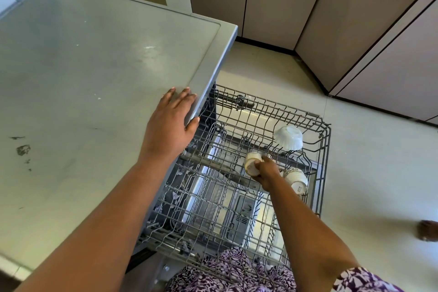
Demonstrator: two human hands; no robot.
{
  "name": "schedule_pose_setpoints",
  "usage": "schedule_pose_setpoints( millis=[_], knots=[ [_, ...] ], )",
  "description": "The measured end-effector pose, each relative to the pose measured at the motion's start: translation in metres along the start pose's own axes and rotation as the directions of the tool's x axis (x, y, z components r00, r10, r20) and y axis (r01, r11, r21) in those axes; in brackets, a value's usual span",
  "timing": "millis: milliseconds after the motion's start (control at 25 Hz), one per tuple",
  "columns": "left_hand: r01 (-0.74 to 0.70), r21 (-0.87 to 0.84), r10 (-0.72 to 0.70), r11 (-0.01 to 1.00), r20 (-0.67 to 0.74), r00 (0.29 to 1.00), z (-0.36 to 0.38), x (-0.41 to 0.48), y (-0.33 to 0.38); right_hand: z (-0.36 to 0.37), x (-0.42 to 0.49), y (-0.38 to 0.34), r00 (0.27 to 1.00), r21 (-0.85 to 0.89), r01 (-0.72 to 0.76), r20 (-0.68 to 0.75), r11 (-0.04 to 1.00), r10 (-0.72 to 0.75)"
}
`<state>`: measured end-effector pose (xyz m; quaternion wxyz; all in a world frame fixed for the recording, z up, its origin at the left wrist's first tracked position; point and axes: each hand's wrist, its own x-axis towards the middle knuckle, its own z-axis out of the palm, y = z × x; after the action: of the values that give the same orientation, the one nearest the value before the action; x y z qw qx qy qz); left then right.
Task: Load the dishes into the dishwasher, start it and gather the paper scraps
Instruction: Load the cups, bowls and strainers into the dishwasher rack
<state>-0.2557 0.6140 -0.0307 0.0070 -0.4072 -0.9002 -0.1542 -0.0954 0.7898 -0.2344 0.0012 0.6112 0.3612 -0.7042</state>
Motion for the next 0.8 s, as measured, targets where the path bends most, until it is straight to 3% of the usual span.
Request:
schedule_pose_setpoints(
  millis=[800],
  knots=[
    [-0.006, -0.002, 0.006, 1.0, -0.007, 1.0, 0.0, -0.001, -0.001, 0.001, 0.008, 0.026, 0.982, -0.164, 0.13, -0.115, 0.978, -0.15]
  ],
)
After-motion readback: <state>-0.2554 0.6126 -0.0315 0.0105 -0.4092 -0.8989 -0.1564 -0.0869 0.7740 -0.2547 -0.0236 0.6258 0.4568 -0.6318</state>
